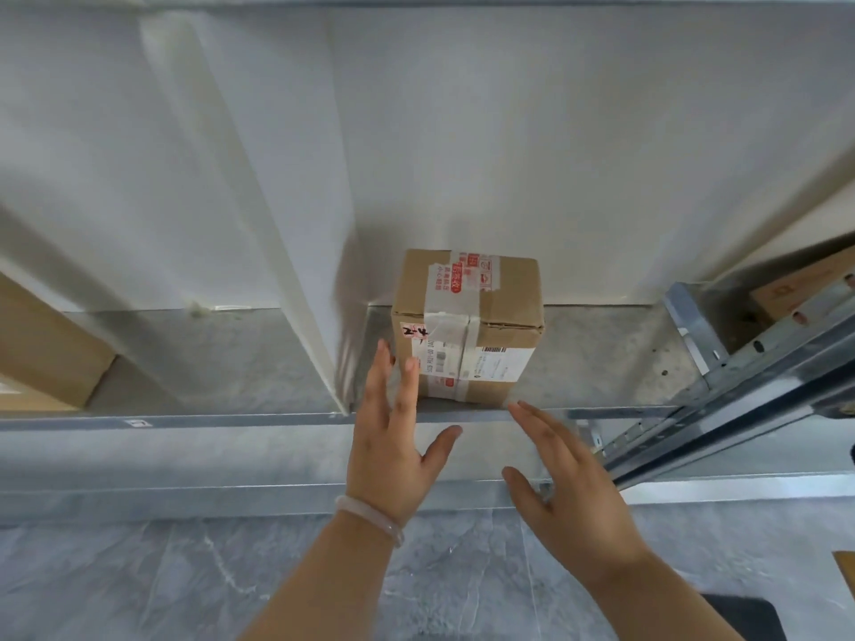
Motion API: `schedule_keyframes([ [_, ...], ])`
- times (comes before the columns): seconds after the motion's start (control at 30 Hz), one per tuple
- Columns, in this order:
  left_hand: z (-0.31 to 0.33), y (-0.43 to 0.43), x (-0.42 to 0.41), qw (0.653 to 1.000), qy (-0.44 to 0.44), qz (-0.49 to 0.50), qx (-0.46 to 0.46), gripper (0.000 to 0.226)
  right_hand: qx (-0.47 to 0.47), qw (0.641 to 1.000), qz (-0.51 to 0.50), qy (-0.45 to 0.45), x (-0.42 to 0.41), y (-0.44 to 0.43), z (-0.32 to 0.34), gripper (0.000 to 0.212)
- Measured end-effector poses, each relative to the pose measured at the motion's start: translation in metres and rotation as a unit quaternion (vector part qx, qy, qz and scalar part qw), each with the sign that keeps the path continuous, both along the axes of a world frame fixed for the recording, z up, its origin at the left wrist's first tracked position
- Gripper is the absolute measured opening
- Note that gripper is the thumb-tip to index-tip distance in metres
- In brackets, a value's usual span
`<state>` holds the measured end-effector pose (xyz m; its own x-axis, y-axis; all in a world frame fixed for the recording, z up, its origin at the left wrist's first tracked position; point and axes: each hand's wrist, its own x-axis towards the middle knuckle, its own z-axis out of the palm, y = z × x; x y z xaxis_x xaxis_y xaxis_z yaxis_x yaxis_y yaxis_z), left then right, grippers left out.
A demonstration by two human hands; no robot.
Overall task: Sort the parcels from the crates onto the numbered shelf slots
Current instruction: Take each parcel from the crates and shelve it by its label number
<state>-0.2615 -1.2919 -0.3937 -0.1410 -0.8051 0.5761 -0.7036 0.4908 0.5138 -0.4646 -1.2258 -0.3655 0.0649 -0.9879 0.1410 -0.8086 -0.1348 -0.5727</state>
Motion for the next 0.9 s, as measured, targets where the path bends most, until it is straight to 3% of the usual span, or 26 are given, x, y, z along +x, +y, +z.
schedule_keyframes([
  [0.2, 0.026, 0.049, 0.049, 0.994, -0.091, 0.042, 0.033, 0.072, -0.013, 0.996, 0.084, 0.029, 0.044, 0.011, 0.017, 0.065],
  [0.3, 0.044, 0.08, 0.095, 0.988, -0.12, 0.086, 0.047, 0.063, 0.031, 0.982, 0.168, 0.086, 0.08, 0.015, 0.027, 0.07],
  [0.43, 0.072, 0.128, 0.172, 0.971, -0.164, 0.16, 0.069, 0.06, 0.012, 0.965, 0.237, 0.112, 0.146, 0.03, 0.043, 0.071],
  [0.67, 0.115, 0.257, 0.327, 0.931, -0.213, 0.29, 0.056, 0.062, -0.054, 0.928, 0.358, 0.093, 0.327, 0.096, 0.08, 0.076],
  [0.9, 0.155, 0.433, 0.473, 0.856, -0.237, 0.451, 0.088, 0.067, -0.133, 0.845, 0.51, 0.089, 0.521, 0.213, 0.119, 0.081],
])
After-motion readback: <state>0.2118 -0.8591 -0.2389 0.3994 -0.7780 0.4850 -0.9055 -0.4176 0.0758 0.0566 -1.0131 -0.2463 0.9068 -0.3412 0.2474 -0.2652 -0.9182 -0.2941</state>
